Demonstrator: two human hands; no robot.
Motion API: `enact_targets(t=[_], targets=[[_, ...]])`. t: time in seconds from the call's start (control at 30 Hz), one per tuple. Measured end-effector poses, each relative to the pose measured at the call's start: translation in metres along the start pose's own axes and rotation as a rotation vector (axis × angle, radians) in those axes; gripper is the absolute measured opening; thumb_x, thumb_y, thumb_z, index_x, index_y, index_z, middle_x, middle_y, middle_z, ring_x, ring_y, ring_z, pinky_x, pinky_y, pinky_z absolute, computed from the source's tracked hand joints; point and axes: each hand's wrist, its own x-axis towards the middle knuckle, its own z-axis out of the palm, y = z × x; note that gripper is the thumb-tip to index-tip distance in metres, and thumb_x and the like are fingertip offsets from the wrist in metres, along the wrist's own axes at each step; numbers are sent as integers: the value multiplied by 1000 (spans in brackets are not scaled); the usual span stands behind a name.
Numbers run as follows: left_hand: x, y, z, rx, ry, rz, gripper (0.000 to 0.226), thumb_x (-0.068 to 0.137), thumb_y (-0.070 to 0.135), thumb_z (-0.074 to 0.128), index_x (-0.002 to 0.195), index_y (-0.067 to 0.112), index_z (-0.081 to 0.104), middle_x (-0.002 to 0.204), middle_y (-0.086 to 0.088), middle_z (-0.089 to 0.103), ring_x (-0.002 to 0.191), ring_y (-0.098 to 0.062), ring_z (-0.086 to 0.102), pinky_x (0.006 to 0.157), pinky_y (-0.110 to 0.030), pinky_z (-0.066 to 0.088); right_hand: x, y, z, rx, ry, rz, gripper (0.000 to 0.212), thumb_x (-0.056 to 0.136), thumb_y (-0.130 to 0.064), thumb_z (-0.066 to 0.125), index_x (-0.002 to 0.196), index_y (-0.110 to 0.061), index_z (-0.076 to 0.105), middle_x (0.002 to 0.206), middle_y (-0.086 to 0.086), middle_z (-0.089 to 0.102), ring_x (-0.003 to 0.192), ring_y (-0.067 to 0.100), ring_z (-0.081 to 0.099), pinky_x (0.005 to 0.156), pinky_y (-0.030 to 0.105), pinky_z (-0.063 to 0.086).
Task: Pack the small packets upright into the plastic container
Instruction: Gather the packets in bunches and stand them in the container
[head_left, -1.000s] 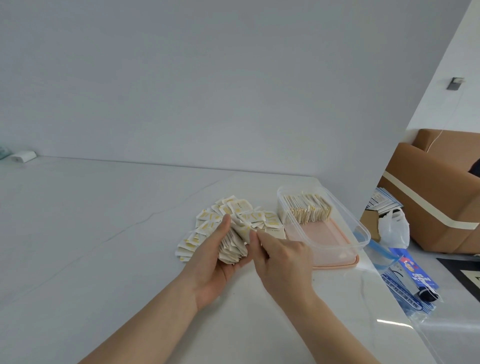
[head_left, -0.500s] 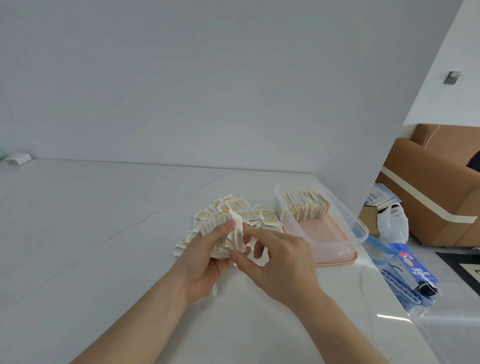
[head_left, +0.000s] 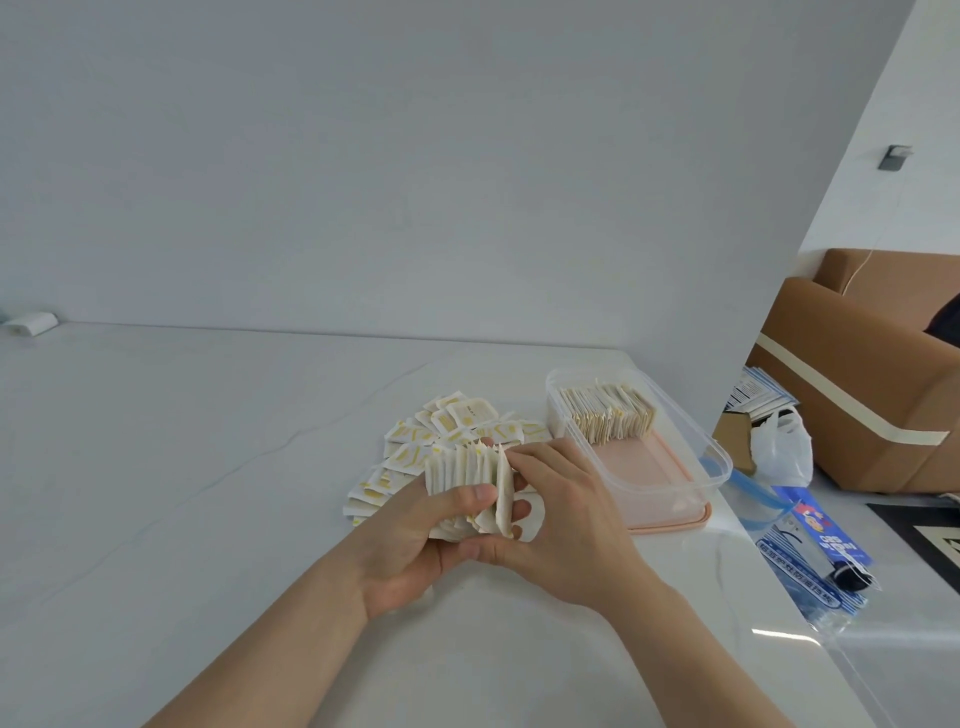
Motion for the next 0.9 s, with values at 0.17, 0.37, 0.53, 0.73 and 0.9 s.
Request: enact_targets(t=[0.17,0.37,0.53,0.73,0.9], targets=[[2,-1,-1,34,12,-27,46,87,13,71,132,5,66,132,-22,68,117,-36,69,105,-55,50,0,1,0,-89,-20,-3,85,64,-89,68,122,-28,67,116,-25,59,109,6,50,93,28,45],[-1,-2,3,62,19,-45,46,88,12,74,133,9,64,131,-21,68,109,-36,72,87,-43,59,0,0,2,-42,-73,20,98,58,-84,75,135,-27,60,132,-21,56,119,7,48,100,30,46],[-4,0,4,85,-32,-76,40,94,19,70,133,13,65,133,-25,66,112,-39,70,80,-36,60,-1,2,9,8,-79,31,89,56,-77,80,125,-24,64,134,-20,52,122,5,48,88,35,55],[-5,-1,3,115,-52,-94,40,92,19,70,131,10,65,120,-17,74,106,-30,73,82,-35,60,-1,-2,14,17,-41,-29,80,58,-71,82,121,-24,66,127,-19,58,118,6,50,91,34,52],[1,-5,1,178,68,-33,44,84,18,73,126,8,68,118,-22,72,98,-31,71,81,-38,59,-1,-4,19,-38,-77,8,90,62,-69,79,136,-25,56,136,-18,50,124,8,47,96,36,50]])
